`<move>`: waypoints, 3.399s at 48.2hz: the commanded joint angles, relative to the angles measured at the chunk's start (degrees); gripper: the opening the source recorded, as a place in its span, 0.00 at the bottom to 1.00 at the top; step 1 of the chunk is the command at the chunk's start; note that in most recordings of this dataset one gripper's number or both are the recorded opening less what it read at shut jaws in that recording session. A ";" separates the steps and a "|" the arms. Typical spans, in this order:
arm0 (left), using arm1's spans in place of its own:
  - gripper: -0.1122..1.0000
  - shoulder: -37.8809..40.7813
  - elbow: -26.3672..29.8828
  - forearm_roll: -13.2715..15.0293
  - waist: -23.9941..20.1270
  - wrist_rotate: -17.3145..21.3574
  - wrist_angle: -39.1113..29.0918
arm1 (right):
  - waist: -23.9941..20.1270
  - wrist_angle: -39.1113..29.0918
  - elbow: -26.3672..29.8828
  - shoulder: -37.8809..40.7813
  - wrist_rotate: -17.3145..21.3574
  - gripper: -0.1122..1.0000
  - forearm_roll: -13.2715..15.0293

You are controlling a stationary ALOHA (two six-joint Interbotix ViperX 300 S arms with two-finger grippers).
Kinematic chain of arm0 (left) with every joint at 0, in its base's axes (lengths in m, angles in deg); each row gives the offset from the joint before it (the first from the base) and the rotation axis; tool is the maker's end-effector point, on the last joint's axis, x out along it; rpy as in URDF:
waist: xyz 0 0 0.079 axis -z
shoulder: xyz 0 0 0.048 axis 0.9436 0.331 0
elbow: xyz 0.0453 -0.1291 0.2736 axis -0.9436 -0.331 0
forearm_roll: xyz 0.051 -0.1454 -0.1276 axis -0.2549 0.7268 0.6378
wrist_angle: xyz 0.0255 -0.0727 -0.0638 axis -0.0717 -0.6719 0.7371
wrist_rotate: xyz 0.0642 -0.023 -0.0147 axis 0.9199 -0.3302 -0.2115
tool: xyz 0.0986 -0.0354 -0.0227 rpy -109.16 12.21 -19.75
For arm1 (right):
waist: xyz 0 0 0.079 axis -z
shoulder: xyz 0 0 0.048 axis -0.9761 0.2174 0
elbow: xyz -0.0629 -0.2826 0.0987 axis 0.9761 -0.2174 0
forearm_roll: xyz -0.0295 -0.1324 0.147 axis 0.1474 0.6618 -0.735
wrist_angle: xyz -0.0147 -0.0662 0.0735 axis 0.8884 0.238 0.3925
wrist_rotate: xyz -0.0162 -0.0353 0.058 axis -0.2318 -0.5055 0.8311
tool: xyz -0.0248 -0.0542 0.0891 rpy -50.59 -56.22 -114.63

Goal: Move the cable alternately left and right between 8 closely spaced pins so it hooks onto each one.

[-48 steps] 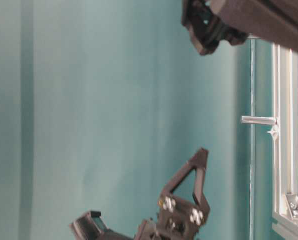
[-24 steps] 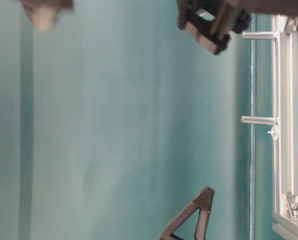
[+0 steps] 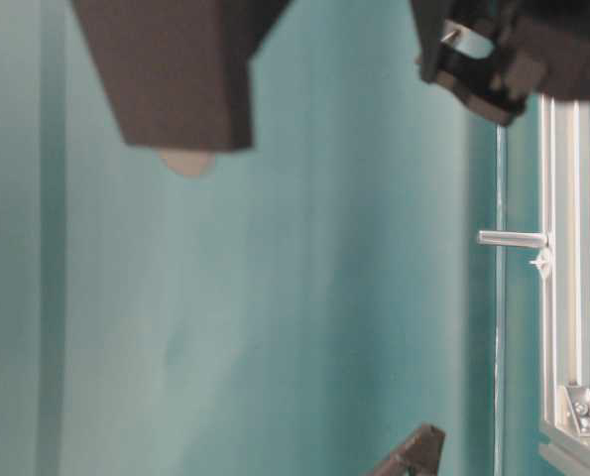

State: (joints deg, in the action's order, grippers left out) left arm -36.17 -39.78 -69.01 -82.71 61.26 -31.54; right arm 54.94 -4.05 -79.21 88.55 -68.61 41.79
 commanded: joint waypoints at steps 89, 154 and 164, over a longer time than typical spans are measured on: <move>0.39 -40.25 -17.84 -0.18 0.26 -1.67 -16.52 | -0.35 -0.88 10.20 12.04 12.04 0.58 -0.09; 0.39 -51.15 -21.62 -0.18 0.18 -2.29 -22.06 | -2.02 -33.75 7.73 -5.54 51.06 0.23 4.92; 0.39 -51.15 -21.71 -0.26 0.18 -2.29 -22.06 | -2.02 -39.90 6.50 -7.82 65.13 0.23 10.37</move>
State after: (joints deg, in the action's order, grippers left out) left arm -87.76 -62.02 -69.01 -82.54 59.50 -53.86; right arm 53.10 -42.11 -72.97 83.01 -6.82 50.49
